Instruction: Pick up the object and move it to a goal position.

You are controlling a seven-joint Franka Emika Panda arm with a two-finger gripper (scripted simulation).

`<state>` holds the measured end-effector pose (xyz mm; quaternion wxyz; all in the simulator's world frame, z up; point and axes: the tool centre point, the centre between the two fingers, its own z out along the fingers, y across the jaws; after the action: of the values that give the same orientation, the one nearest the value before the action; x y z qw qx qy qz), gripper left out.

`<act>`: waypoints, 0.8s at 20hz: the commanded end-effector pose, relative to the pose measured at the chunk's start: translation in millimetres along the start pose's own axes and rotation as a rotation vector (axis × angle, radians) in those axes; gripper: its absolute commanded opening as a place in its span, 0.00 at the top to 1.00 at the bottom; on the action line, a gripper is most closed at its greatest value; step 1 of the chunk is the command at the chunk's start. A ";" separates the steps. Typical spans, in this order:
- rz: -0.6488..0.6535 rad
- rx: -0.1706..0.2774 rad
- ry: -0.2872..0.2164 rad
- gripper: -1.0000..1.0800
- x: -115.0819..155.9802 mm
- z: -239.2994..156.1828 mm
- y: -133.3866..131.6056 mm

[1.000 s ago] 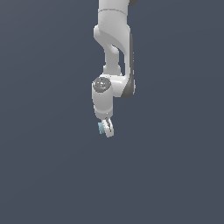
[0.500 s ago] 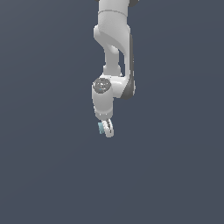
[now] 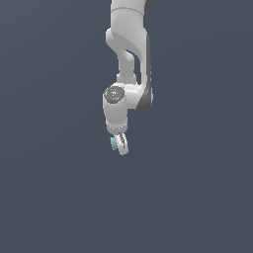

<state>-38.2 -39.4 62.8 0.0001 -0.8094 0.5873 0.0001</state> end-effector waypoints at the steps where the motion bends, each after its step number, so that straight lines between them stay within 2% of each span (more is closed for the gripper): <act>1: 0.000 0.001 0.000 1.00 2.0 -9.9 -1.5; 8: 0.001 0.000 0.001 1.00 11.1 -57.4 -7.5; 16: 0.002 0.000 0.002 1.00 26.9 -138.9 -18.4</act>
<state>-15.0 -56.9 185.0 -0.0003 -0.8087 0.5882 -0.0006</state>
